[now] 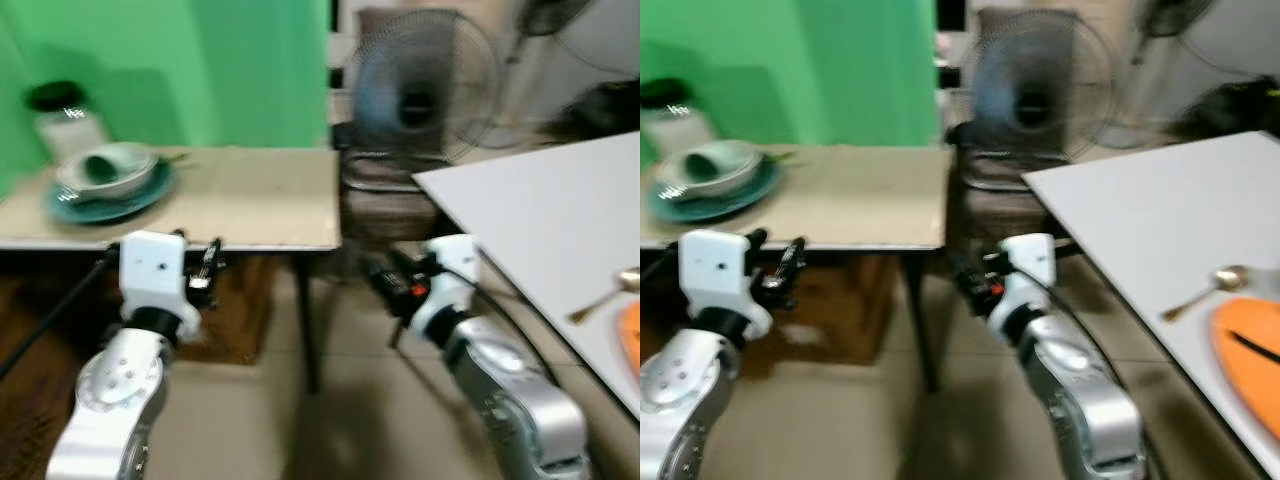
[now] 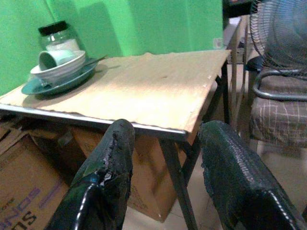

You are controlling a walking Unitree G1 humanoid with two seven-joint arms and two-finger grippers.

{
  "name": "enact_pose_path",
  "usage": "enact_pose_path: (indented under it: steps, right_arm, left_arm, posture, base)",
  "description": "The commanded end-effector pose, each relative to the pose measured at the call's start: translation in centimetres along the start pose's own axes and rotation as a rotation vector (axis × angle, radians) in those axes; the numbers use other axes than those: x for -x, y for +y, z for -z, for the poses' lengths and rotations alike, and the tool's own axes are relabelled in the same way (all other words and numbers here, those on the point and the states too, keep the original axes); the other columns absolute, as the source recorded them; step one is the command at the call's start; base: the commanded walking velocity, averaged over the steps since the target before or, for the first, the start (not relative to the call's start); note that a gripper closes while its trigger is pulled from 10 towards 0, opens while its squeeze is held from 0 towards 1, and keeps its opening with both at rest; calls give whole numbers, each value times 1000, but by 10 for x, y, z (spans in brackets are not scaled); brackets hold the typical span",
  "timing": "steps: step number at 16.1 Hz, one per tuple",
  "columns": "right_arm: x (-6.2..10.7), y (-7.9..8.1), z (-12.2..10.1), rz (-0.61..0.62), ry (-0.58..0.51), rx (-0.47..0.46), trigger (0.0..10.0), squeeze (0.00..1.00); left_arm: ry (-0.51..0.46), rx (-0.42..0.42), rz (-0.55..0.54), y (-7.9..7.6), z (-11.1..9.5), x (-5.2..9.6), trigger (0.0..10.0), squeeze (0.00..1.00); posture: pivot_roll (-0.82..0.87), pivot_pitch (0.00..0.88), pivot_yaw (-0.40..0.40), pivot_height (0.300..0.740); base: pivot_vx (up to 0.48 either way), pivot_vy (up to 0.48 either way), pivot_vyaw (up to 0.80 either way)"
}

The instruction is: Setting the table

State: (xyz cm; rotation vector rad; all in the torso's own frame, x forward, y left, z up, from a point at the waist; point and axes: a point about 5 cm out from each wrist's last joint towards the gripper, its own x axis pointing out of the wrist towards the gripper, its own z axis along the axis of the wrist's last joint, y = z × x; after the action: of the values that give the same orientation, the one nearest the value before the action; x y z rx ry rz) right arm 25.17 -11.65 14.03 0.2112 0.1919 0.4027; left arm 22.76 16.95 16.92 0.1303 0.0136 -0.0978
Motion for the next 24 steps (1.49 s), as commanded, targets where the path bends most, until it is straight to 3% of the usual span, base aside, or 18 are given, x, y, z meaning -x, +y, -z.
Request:
enact_pose_path:
  steps: [1, 8, 14, 24]
  right_arm:
    - [-1, -2, -2, 36, -6, -25, 10000, 0]
    - [-3, 0, -4, 48, -5, 26, 10000, 0]
    - [-9, 2, -6, 29, -1, 47, 10000, 0]
    - [-12, -1, -10, 66, -39, 33, 10000, 0]
  left_arm:
    - [-7, -14, -3, 4, -4, -1, 10000, 0]
    - [-6, -10, 8, 7, -7, -8, 10000, 0]
    - [-20, -4, 0, 11, -11, -7, 10000, 0]
    - [-9, -7, 31, 12, -10, -8, 10000, 0]
  posture:
    - [-33, 0, 34, 740]
    - [-34, 0, 41, 740]
    - [-26, 0, 34, 740]
    - [-25, 0, 42, 740]
  base:
    - [0, 461, 0]
    - [0, 132, 0]
    - [359, 0, 631]
    - [382, 0, 0]
